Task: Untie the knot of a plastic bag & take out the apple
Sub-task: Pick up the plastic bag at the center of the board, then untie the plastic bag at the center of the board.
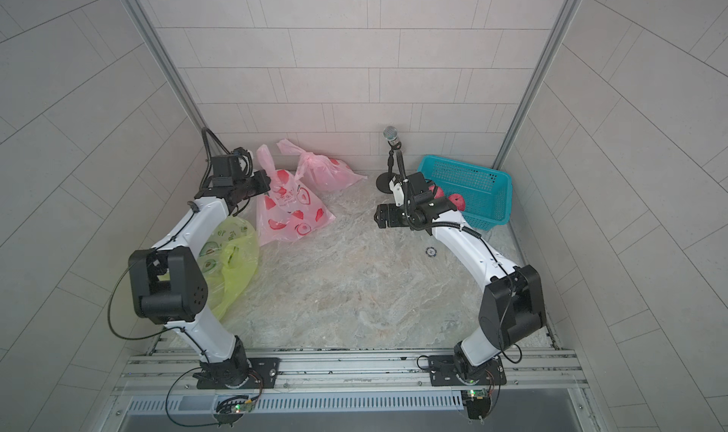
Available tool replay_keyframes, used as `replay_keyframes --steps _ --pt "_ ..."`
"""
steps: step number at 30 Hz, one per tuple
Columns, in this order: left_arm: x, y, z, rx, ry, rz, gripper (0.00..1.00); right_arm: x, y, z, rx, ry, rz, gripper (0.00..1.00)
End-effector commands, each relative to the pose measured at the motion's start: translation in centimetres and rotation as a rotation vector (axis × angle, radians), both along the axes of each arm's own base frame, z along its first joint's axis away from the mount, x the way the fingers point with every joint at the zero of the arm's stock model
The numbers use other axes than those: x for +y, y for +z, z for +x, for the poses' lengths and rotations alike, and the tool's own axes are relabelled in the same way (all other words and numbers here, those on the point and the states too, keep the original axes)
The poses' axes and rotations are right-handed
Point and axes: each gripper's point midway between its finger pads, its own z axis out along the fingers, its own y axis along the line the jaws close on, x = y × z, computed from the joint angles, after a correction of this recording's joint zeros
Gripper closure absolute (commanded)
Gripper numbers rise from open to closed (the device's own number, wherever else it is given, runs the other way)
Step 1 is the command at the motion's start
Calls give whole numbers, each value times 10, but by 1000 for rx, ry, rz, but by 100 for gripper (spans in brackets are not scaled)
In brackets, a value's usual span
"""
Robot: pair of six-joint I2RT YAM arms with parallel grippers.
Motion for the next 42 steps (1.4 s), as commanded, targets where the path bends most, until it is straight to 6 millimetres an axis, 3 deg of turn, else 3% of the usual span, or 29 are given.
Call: replay_keyframes --steps 1,6,10,15,21,24,29,36,42 --pt "-46 31 -19 -132 -182 -30 100 12 25 -18 -37 83 43 8" --pt "-105 39 -57 -198 -332 -41 100 28 51 -33 -93 158 96 8" --pt "-146 40 -85 -215 -409 -58 100 42 68 -34 -154 191 140 9" --pt "-189 38 -113 -216 -498 -56 100 57 69 -25 -175 199 160 13" --pt "-221 27 -133 -190 -563 -63 100 69 69 -12 -192 207 169 21" --pt "-229 22 -138 -181 -579 -66 100 75 64 -10 -177 219 165 29" --pt "-237 16 -144 -173 -604 -76 100 81 34 -15 -122 220 125 43" --pt "-233 -2 -147 -144 -577 -71 100 65 8 -20 -76 172 63 99" --pt "-201 -30 -147 -95 -442 -20 100 24 -1 -24 -66 49 32 100"
